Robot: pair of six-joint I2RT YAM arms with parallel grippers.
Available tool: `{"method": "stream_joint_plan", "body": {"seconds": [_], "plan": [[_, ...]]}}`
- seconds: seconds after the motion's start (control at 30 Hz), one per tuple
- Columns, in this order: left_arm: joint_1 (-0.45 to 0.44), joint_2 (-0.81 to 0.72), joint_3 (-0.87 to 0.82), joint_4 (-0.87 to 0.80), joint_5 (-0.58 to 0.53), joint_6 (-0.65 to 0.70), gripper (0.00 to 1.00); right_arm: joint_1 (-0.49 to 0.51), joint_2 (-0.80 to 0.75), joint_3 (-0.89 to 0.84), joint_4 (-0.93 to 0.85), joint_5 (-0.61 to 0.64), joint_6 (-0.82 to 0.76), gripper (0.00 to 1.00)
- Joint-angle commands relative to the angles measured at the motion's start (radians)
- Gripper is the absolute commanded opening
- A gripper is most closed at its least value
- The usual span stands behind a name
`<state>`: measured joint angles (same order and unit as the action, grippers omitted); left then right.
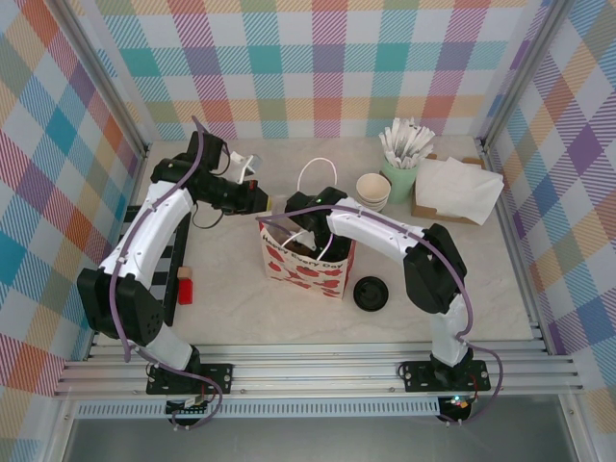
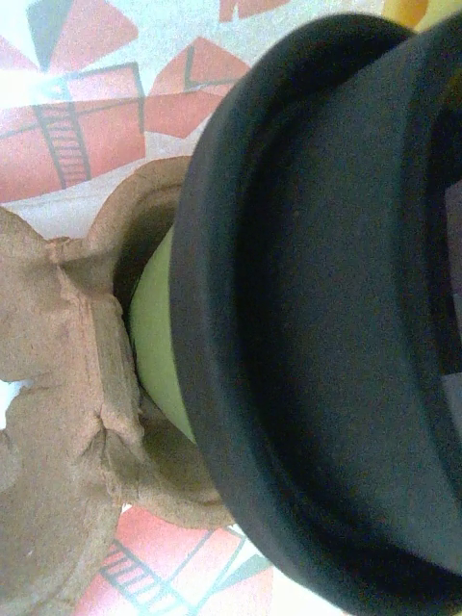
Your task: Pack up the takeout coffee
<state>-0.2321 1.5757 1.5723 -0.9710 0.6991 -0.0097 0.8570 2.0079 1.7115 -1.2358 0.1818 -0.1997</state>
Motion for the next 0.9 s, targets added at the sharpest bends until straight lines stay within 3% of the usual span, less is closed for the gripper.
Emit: {"method": "stream_joint_plan", "body": {"seconds": [0.0,0.7,0.8,0.87], "plan": [[0.011,-0.043,-0.006,0.031,0.052,0.015,0.00,0.000,0.070,-0.020,0.034,-0.080,-0.007,0.57],[0.011,-0.047,-0.023,0.035,0.046,0.020,0.00,-0.006,0.020,0.025,0.008,-0.096,-0.012,0.66],[0.011,-0.051,-0.027,0.037,0.043,0.019,0.00,-0.006,0.020,0.028,0.002,-0.110,-0.017,0.70],[0.011,-0.049,-0.028,0.036,0.043,0.019,0.00,-0.005,0.014,0.024,0.007,-0.108,-0.012,0.79]]}}
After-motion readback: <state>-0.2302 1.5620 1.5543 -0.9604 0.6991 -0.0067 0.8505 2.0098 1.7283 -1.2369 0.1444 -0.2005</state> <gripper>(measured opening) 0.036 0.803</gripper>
